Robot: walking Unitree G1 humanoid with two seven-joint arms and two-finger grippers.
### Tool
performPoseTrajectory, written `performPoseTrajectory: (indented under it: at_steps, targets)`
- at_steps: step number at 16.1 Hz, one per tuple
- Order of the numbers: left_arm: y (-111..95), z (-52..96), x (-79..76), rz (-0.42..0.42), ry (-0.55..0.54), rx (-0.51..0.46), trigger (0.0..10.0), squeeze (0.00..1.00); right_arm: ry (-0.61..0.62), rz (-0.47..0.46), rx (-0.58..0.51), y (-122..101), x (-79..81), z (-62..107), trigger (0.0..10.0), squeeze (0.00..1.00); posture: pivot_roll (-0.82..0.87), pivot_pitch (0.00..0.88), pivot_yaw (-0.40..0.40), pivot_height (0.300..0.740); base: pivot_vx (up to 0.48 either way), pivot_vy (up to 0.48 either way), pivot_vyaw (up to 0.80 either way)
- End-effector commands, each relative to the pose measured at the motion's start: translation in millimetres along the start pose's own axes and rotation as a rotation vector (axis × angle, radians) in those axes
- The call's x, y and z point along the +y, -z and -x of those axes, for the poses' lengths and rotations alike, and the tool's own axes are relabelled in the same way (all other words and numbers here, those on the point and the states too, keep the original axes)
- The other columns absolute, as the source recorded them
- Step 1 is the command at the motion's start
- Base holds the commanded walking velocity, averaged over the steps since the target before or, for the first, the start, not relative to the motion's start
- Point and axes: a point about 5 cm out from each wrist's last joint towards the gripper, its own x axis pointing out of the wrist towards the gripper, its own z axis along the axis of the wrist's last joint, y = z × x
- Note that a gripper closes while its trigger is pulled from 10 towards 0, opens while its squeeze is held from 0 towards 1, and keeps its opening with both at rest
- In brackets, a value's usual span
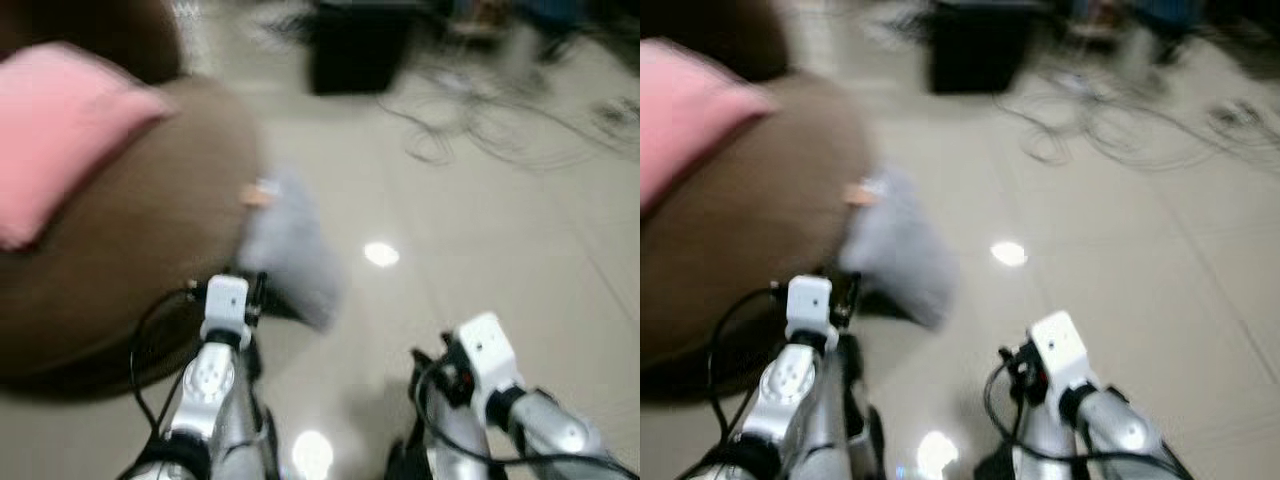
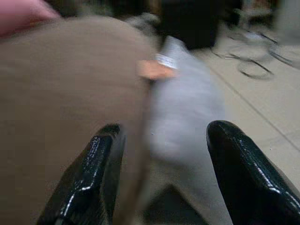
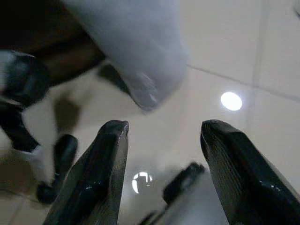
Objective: Move the pillow to the sofa from floor
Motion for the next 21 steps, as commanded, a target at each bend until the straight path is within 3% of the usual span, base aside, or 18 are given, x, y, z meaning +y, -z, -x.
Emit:
performPoseTrajectory:
  at_steps: [1,5,8,11,13,14,15,16,18,21]
  targets:
    - [-1.8,1.0,-5.7,-0.009,0.015,-0.012,10.0,0.00,0.023,0.012,0.005,3.9,-3.6,1.9,10.0,0.00,-0.07,0.154,-0.044,0.510,0.398,0.000,0.80]
    - [-4.7,-1.9,-7.5,0.022,0.069,-0.021,10.0,0.00,0.059,-0.019,-0.004,8.0,-4.0,2.8,10.0,0.00,-0.08,0.158,-0.023,0.510,0.372,0.000,0.00]
    - [-1.8,-0.4,-20.2,0.052,0.136,0.012,10.0,0.00,0.083,-0.019,0.001,12.4,-6.7,8.2,10.0,0.00,-0.09,0.161,-0.018,0.510,0.000,0.000,0.00]
    - [12.1,7.5,-36.6,0.037,0.261,0.098,10.0,0.00,0.097,-0.014,0.022,17.3,-6.8,11.0,10.0,0.00,-0.10,0.165,-0.018,0.510,0.000,0.000,0.00]
    - [21.3,10.6,-41.3,0.118,0.305,0.169,10.0,0.00,0.101,-0.010,0.023,17.8,-6.7,13.8,10.0,0.00,-0.11,0.164,-0.021,0.510,0.000,0.000,0.00]
    - [25.0,9.3,-40.6,0.137,0.287,0.213,10.0,0.84,0.101,-0.007,0.024,18.0,-7.0,15.5,10.0,0.00,-0.12,0.166,-0.022,0.510,0.000,0.000,0.00]
    - [28.8,8.9,-41.4,0.157,0.279,0.255,10.0,1.00,0.099,-0.002,0.027,18.2,-7.6,17.6,10.0,0.00,-0.12,0.164,-0.024,0.510,0.000,0.000,0.00]
    - [33.4,9.4,-43.2,0.146,0.282,0.301,10.0,1.00,0.100,0.002,0.029,18.4,-8.4,19.7,10.0,0.00,-0.13,0.161,-0.025,0.510,0.000,0.000,0.00]
    - [39.5,8.4,-44.7,0.211,0.248,0.379,10.0,1.00,0.106,0.007,0.034,18.7,-9.7,22.0,10.0,0.00,-0.14,0.162,-0.026,0.510,0.000,0.000,0.00]
    - [40.8,2.5,-43.2,0.396,0.142,0.435,10.0,1.00,0.107,0.015,0.035,16.9,-8.1,27.1,10.0,0.00,-0.18,0.162,-0.023,0.510,0.000,0.000,0.00]
